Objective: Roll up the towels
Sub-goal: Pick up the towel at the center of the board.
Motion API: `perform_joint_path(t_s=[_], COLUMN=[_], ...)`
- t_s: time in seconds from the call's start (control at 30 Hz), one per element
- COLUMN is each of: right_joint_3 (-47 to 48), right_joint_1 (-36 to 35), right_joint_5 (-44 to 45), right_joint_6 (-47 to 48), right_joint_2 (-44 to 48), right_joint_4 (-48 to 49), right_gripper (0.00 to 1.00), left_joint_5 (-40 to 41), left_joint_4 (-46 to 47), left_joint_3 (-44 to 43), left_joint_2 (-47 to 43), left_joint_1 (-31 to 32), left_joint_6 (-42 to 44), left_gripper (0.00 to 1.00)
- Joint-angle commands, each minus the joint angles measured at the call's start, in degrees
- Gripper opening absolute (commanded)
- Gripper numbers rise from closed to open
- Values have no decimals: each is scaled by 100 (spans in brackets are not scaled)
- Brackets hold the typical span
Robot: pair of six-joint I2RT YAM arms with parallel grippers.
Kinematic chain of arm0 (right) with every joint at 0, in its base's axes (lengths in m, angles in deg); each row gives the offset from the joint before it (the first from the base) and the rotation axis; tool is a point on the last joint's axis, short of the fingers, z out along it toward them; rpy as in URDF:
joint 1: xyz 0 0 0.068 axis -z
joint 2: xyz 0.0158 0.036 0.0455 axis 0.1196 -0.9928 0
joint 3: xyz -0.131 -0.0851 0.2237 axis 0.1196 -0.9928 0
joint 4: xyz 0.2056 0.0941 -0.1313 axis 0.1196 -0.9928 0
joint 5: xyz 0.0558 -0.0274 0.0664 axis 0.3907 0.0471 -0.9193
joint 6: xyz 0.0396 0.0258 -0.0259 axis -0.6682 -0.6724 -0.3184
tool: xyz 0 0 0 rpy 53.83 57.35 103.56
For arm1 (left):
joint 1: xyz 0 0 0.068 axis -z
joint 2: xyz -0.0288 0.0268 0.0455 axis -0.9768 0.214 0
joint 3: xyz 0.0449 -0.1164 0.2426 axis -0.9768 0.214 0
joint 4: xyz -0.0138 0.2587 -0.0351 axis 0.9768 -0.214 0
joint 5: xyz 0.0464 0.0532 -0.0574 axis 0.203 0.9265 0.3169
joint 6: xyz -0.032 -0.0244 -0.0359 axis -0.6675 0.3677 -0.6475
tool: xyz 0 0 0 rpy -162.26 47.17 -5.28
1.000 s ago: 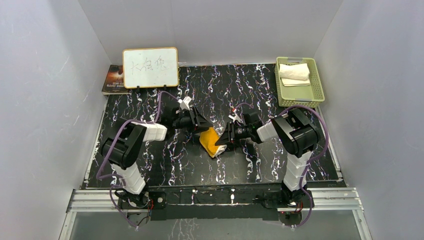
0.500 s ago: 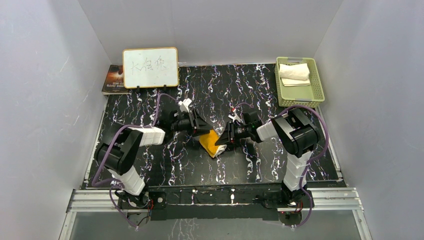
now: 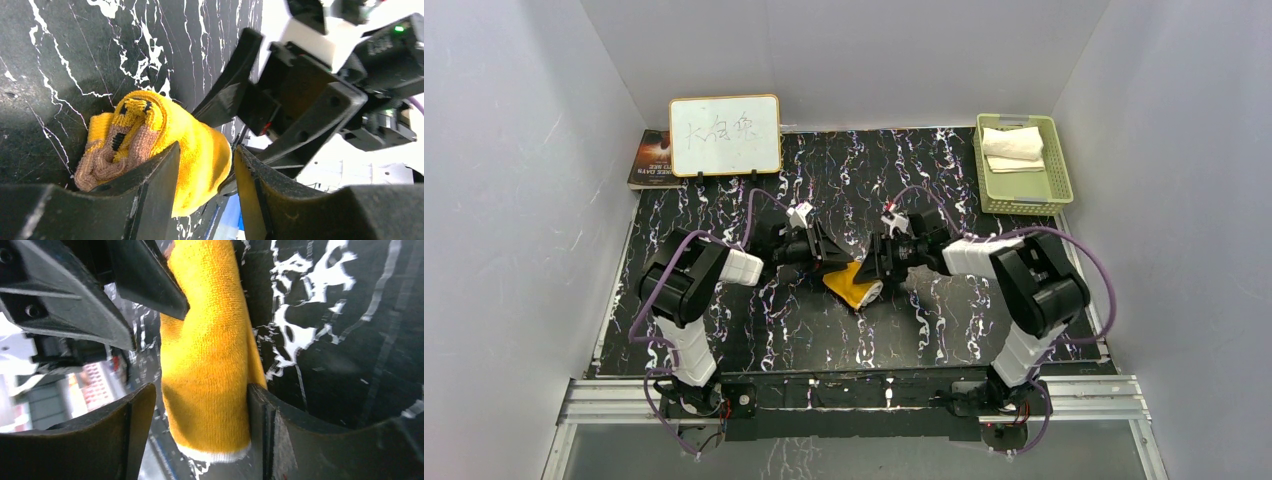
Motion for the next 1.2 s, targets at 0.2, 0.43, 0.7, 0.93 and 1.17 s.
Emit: perform_joint_path(t_s=[0.2,0.43,0.7,0.93,1.17], right_joint_3=[177,270,432,592,732], right_joint_1=[-637,-2062,-2991,-3284,-3352], right_joint_5=[3384,4576,5585,6245,6950], right_joint_6=[2097,2922,3423,3609,3638], right_joint_2=[2379,2452,1987,1421,989], right_joint_4=[-1173,-1413,-1640,-1836,-1892], right_gripper=[66,68,74,74,73], left_joint_5=[215,176,123,56,5], left_joint_4=[-1059,-1137,-1140,-1181,-1272], left_joint_3=[-176,-210,-236,-271,-353], left_joint_2=[-252,-219,-121,-57,23], left_joint_1=[49,58,58,62,60], left_joint_6=[831,861,832,832,884], left_gripper=[44,44,44,44,44])
